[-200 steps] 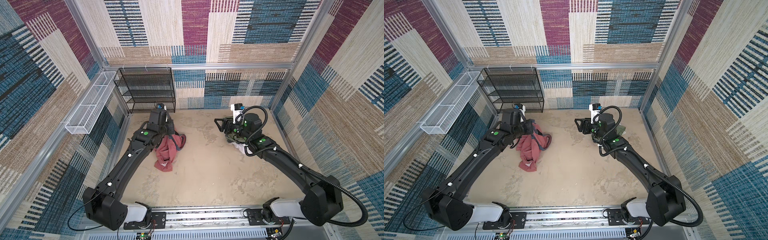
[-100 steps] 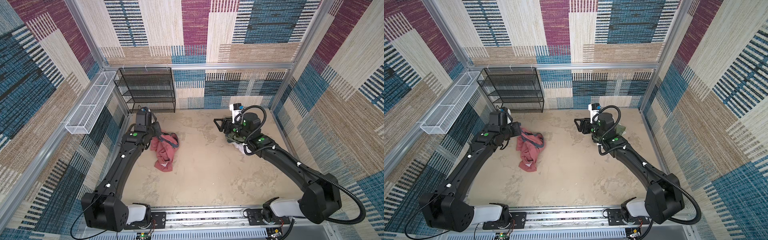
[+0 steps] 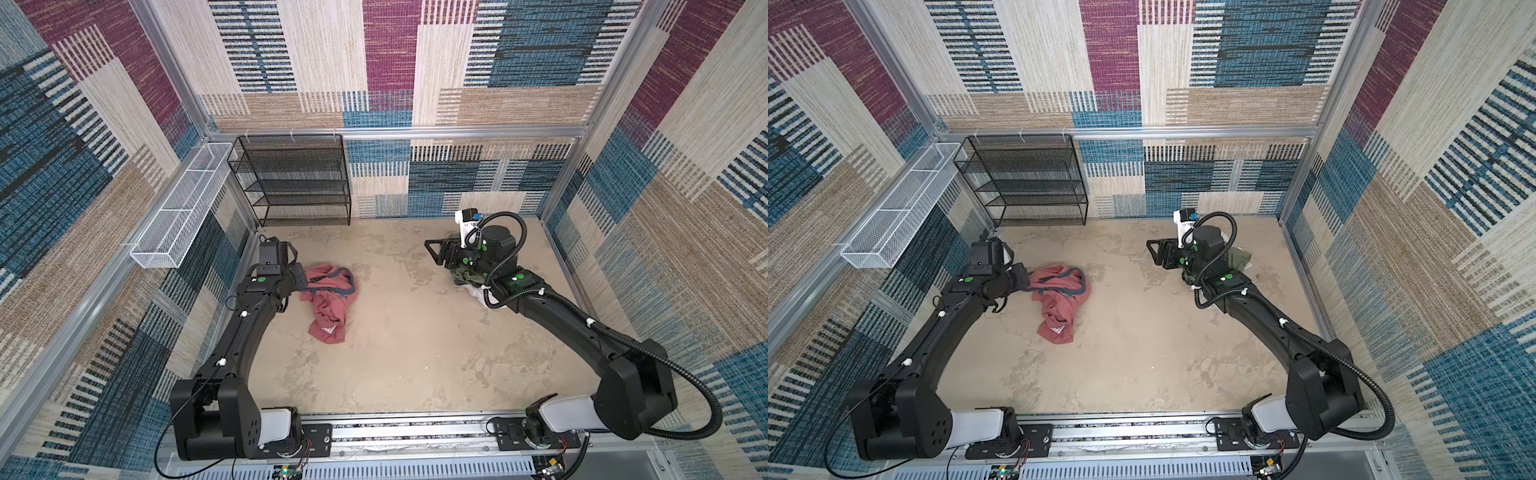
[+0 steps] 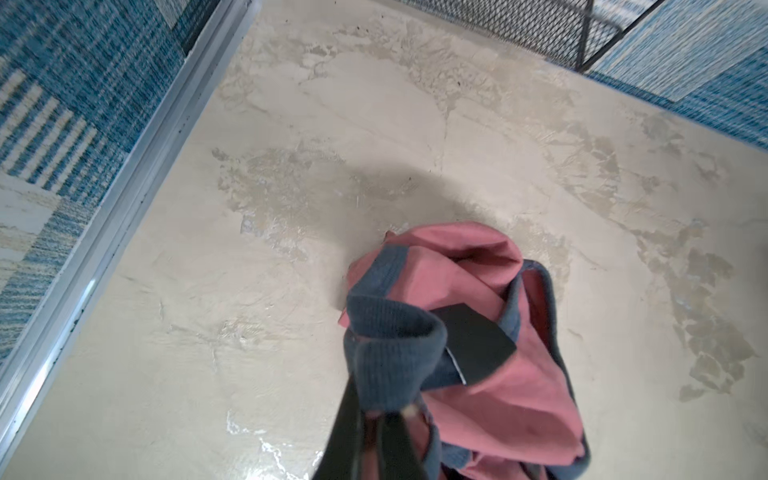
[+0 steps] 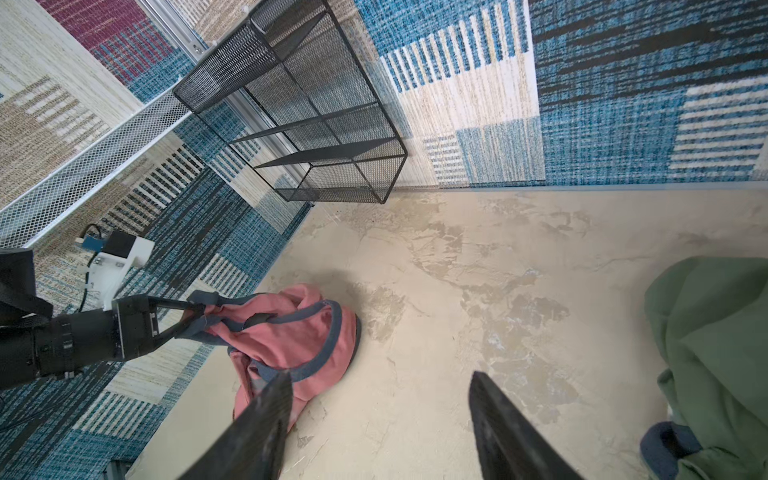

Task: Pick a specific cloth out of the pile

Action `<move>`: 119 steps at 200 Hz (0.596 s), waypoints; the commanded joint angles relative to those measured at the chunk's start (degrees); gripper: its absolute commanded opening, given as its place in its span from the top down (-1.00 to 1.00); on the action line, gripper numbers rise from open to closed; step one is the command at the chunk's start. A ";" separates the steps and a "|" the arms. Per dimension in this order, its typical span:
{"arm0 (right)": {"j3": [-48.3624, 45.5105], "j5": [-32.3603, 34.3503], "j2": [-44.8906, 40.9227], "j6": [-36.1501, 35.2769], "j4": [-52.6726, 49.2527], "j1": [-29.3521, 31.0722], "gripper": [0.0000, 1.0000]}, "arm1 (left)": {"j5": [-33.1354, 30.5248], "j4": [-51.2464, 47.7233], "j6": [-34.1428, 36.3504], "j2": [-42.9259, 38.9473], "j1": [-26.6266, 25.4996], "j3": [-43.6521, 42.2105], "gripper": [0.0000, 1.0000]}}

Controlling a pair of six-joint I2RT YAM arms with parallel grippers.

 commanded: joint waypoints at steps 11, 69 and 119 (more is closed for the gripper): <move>2.65 -2.42 2.24 -0.08 1.13 0.05 -0.40 | -0.16 2.32 -1.92 2.08 0.15 -3.05 1.00; 2.47 -3.35 2.46 -0.26 1.36 0.11 -0.40 | -1.08 0.61 -4.36 0.41 0.30 -4.15 0.45; 0.92 -2.69 0.78 -0.29 1.54 0.10 -0.41 | 2.29 -2.51 -4.33 -3.88 0.03 -1.06 0.15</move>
